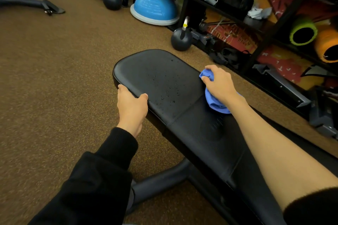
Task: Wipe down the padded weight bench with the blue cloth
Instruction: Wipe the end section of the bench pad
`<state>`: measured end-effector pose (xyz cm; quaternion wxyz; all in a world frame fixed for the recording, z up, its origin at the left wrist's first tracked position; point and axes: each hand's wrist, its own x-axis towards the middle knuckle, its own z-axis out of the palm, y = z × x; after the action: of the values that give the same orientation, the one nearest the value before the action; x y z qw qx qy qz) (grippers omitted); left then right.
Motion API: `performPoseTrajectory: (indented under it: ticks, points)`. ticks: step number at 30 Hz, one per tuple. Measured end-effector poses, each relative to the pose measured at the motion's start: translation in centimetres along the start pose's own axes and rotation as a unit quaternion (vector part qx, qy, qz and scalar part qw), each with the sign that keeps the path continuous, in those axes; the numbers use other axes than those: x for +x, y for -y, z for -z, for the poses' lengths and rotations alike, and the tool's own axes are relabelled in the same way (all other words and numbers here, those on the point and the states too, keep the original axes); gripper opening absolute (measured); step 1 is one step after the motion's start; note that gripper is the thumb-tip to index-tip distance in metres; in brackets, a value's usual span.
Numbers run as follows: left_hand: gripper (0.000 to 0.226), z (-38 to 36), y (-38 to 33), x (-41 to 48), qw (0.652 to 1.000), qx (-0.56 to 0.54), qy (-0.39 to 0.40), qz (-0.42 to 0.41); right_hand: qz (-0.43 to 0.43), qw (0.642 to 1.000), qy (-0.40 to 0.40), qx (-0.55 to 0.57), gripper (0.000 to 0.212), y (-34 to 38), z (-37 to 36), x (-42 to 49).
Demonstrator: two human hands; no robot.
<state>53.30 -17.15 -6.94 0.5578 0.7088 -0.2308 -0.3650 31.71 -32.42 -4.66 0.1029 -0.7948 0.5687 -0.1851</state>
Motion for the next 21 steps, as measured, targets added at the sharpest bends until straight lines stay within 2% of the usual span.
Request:
performPoseTrajectory:
  ticks: [4,10,13,17,21]
  points:
    - [0.069,-0.1,-0.1,-0.1,1.0,-0.002,-0.007,0.002,0.039,0.999,-0.004,0.018,0.024,1.2,-0.2,-1.4]
    - [0.069,-0.1,-0.5,-0.6,1.0,-0.022,-0.004,0.015,0.162,0.985,-0.001,0.065,0.021,4.7,-0.2,-8.0]
    - [0.07,0.1,-0.7,-0.7,1.0,-0.014,-0.001,0.015,0.198,0.977,0.012,0.073,0.018,4.7,0.4,-9.9]
    - [0.069,0.4,-0.8,-0.7,1.0,-0.003,0.009,0.015,0.171,0.985,0.007,0.036,0.017,2.9,1.5,-8.0]
    - [0.064,0.7,-1.0,-1.0,1.0,0.008,0.016,0.004,0.07,0.997,-0.021,0.018,0.016,1.5,1.2,-4.8]
